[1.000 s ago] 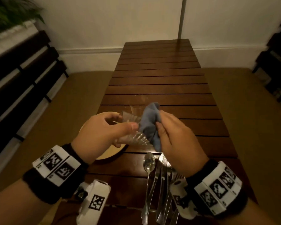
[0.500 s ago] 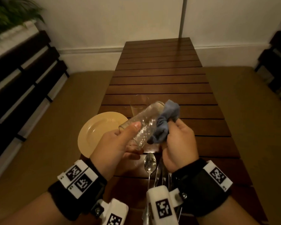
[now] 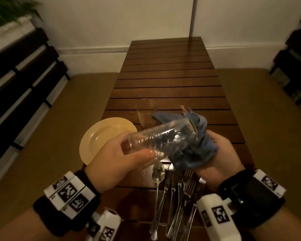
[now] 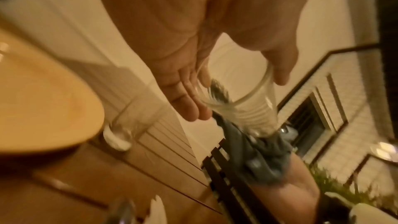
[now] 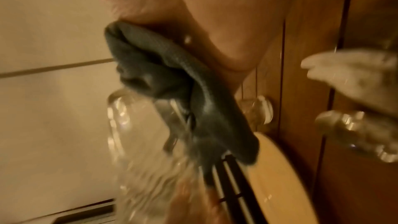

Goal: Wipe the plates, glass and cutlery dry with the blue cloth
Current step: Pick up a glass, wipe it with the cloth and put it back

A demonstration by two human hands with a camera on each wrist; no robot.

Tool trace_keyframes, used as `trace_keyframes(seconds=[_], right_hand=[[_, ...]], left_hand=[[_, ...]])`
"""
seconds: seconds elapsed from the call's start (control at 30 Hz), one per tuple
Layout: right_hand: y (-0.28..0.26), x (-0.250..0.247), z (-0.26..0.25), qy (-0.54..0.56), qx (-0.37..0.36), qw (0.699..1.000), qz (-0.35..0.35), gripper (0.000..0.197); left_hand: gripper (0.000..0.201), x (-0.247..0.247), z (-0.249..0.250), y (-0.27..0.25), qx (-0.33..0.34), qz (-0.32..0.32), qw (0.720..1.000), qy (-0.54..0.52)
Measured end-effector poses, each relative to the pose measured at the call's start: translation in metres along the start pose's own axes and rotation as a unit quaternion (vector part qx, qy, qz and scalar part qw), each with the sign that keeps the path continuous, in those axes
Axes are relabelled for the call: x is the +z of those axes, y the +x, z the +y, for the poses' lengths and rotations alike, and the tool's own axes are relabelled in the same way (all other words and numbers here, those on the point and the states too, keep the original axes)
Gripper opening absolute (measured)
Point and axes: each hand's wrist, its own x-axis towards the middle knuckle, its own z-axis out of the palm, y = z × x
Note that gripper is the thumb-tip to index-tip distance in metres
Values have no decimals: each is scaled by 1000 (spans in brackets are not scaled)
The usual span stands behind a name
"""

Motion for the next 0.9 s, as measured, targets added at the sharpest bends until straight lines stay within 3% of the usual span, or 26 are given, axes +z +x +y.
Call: trace_keyframes(seconds=[0.13,0.17,0.3,0.33,0.37,0.47,0.53,0.6,0.67,0.73,0.8,0.9], right_hand=[[-3,-24,-15,-132,80,987,-42,40],[-3,-24,-16,-168,99,980,-43,43],[3,-11,-16,-355,100,925,-90,14],[6,-10,-14,-373,98,913,-137,15],[6,-8,-13,-334,101,922,-167,21],[13,-5,-23,-307,83,919,-234,36],[10,2,-33,-332,50,905,-262,35],[4,10,-40,-420,-39,870,-256,34],[-6,16,-37,-529,-140,805,-230,28],[-14,22,-25,-615,-215,729,-210,40],[-13,20,-12,-690,-289,638,-180,58],[-9,17,5,-743,-381,533,-137,68]], left_hand=[[72,-27,16,7,55,-67,979,185],[78,-32,24,10,71,-92,962,247],[100,-36,58,23,118,-207,861,450],[100,-34,66,25,140,-226,839,474],[99,-33,73,27,159,-234,823,492],[93,-36,86,33,202,-227,802,515],[91,-40,89,37,213,-209,807,509],[95,-43,86,38,176,-173,834,494],[92,-43,74,39,125,-127,879,442],[87,-40,58,40,65,-85,931,349],[83,-35,47,43,18,-53,953,297],[65,-28,40,48,-50,-22,975,215]])
